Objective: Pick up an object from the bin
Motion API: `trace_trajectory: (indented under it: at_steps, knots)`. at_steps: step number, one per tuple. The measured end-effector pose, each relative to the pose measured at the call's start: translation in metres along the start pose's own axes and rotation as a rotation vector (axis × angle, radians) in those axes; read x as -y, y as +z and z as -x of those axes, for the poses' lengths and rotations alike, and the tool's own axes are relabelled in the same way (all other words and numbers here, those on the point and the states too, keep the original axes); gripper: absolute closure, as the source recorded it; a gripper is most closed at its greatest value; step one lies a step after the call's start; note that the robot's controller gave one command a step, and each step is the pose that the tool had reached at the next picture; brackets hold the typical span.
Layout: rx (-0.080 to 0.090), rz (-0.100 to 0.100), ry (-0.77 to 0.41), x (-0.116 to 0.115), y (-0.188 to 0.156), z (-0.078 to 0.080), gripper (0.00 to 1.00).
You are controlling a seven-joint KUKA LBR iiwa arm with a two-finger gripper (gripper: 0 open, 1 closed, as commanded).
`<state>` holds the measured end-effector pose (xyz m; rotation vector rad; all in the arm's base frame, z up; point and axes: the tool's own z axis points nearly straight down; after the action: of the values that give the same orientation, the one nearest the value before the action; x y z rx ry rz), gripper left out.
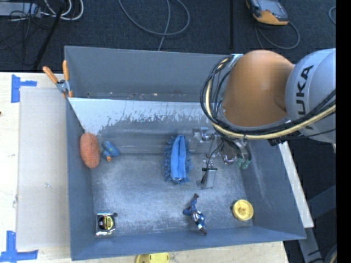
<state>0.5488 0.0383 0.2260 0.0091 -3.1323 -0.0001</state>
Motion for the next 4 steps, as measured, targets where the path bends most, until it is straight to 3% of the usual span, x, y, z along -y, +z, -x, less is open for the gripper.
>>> trace_trajectory:
  at_steps: [1,2,3,4]
  knots:
    - [0.008,0.000,0.001,0.000,-0.005,0.001,0.00]
    - [0.016,-0.002,-0.230,0.002,0.045,0.024,0.00]
    - [0.009,0.000,-0.279,0.013,0.067,0.058,0.00]
    - [0.009,-0.002,-0.481,0.013,0.083,0.069,0.00]
